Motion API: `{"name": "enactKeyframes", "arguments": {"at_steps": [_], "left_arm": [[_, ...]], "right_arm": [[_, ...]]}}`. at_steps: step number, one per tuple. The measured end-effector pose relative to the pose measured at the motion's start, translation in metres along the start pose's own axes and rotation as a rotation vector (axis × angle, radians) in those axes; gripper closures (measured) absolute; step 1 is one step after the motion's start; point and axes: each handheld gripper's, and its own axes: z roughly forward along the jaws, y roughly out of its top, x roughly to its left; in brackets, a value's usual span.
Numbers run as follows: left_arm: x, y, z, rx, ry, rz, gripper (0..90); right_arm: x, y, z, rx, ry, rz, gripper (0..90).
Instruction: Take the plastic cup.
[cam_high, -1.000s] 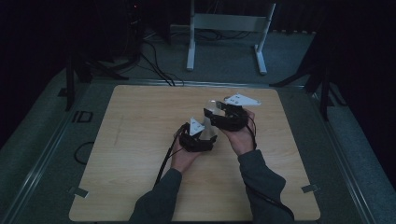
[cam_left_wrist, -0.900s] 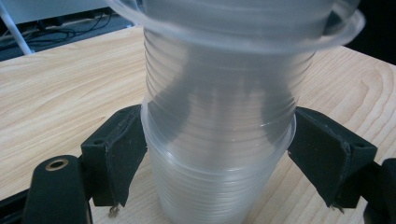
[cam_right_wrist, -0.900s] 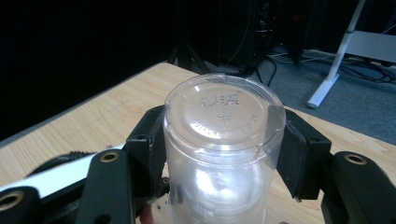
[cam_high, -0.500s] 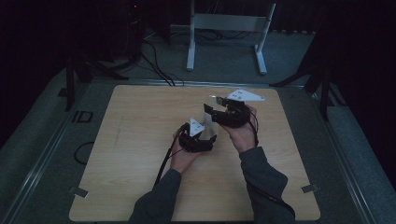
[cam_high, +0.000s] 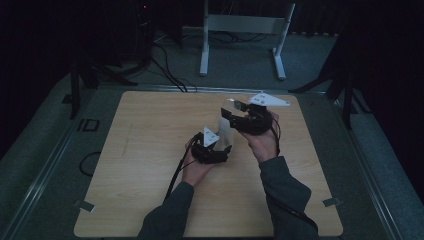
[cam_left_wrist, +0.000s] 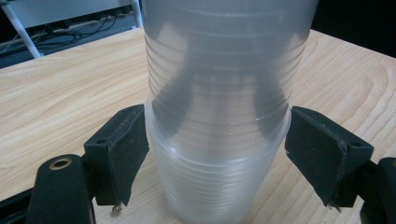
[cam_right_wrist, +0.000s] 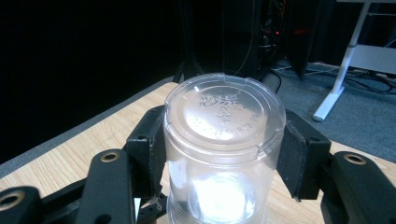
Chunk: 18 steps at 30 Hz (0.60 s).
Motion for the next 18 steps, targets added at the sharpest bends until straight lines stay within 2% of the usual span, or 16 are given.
{"name": "enactKeyframes", "arguments": {"at_steps": [18], "left_arm": [[-0.001,-0.002,-0.008,-0.016,0.000,-0.002,21.6]], "right_arm": [[-0.005,0.009,-0.019,-0.029,-0.010,-0.004,41.1]]}}
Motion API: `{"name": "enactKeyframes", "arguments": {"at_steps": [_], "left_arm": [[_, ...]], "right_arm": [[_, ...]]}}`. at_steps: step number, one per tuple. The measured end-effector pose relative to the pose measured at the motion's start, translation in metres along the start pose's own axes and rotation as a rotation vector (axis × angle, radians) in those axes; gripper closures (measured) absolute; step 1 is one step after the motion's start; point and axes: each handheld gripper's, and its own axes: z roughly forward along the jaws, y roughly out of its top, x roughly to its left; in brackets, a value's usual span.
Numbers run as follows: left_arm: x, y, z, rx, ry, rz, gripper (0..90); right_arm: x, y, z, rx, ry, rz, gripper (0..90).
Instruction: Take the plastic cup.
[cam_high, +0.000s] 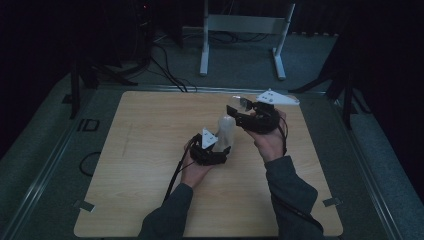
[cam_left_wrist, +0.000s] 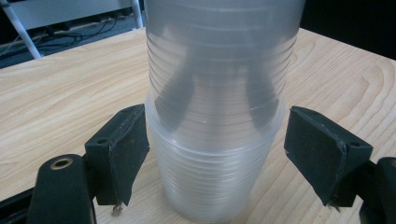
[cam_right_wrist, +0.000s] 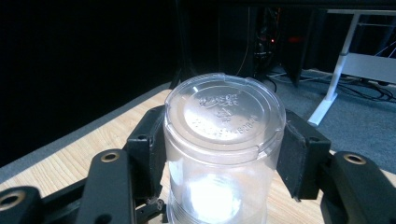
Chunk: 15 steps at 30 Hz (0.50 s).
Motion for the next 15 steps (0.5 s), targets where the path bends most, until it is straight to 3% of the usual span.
{"name": "enactKeyframes", "arguments": {"at_steps": [15], "left_arm": [[0.003,-0.003,-0.019,-0.003,0.004,-0.007,22.4]], "right_arm": [[-0.018,-0.004,-0.026,0.000,-0.066,0.004,41.2]]}}
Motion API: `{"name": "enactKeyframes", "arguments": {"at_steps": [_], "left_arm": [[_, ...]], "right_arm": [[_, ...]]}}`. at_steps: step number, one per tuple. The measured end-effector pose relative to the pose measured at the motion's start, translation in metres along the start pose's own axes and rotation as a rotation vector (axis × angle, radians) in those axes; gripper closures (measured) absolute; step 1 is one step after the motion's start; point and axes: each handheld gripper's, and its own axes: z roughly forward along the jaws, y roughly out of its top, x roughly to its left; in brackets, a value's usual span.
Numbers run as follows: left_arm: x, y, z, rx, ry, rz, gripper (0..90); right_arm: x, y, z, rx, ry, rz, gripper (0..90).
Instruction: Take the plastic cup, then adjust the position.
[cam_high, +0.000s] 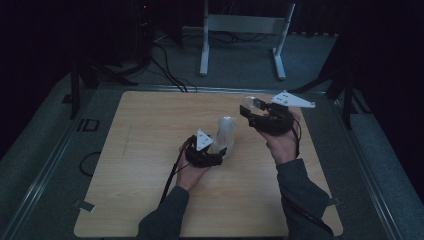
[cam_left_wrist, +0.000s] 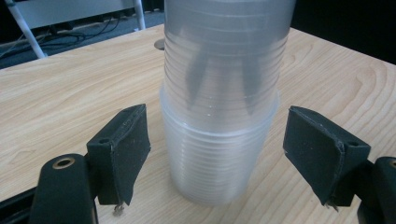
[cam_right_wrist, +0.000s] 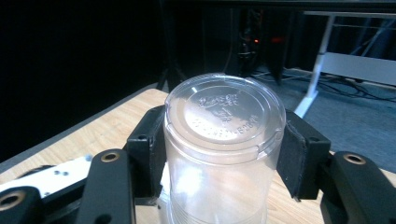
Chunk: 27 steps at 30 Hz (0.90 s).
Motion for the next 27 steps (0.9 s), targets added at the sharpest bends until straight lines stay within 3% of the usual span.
{"name": "enactKeyframes", "arguments": {"at_steps": [12,27], "left_arm": [[0.001,-0.005,-0.009,0.006,-0.006,-0.015,22.5],[-0.002,-0.008,-0.021,-0.016,-0.016,-0.014,22.5]], "right_arm": [[-0.013,-0.010,-0.012,0.018,-0.046,0.001,41.2],[-0.026,-0.036,-0.023,0.040,-0.077,0.043,41.1]]}}
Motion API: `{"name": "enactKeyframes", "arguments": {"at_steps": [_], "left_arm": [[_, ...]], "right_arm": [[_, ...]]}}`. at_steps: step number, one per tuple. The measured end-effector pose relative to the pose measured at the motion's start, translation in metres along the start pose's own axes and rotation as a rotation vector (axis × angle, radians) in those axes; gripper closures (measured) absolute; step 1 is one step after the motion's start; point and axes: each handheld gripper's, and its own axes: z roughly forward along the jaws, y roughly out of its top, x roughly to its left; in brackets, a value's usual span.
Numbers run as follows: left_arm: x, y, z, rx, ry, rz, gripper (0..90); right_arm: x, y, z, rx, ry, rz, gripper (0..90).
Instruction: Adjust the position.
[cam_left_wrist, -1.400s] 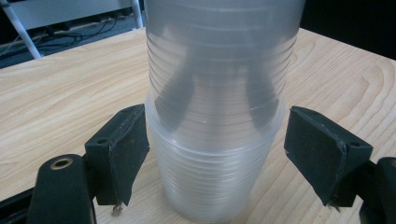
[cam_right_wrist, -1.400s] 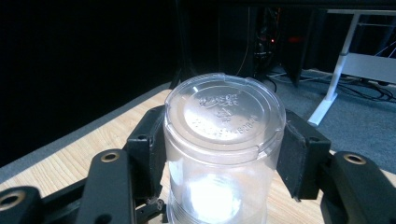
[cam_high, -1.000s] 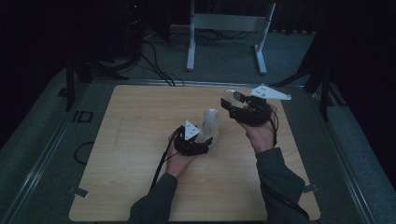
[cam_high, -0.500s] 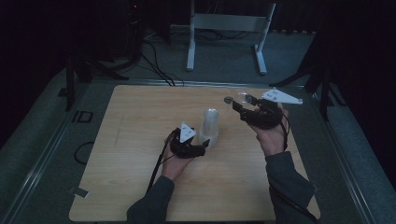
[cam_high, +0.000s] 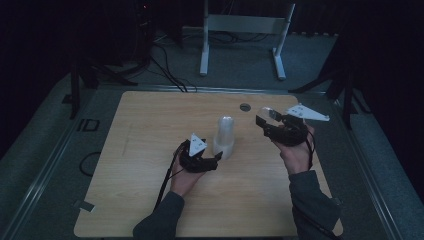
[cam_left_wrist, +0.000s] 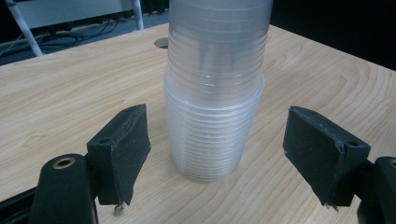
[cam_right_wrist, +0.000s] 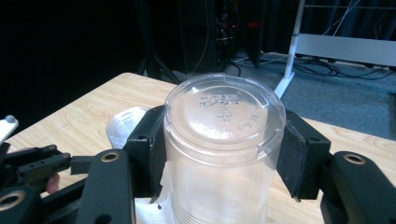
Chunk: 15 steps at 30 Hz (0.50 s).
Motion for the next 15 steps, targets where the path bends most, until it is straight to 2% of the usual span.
{"name": "enactKeyframes", "arguments": {"at_steps": [15], "left_arm": [[-0.008,0.001,-0.005,-0.013,-0.025,0.014,22.5]], "right_arm": [[-0.009,-0.027,-0.004,0.032,-0.013,0.043,41.1]]}}
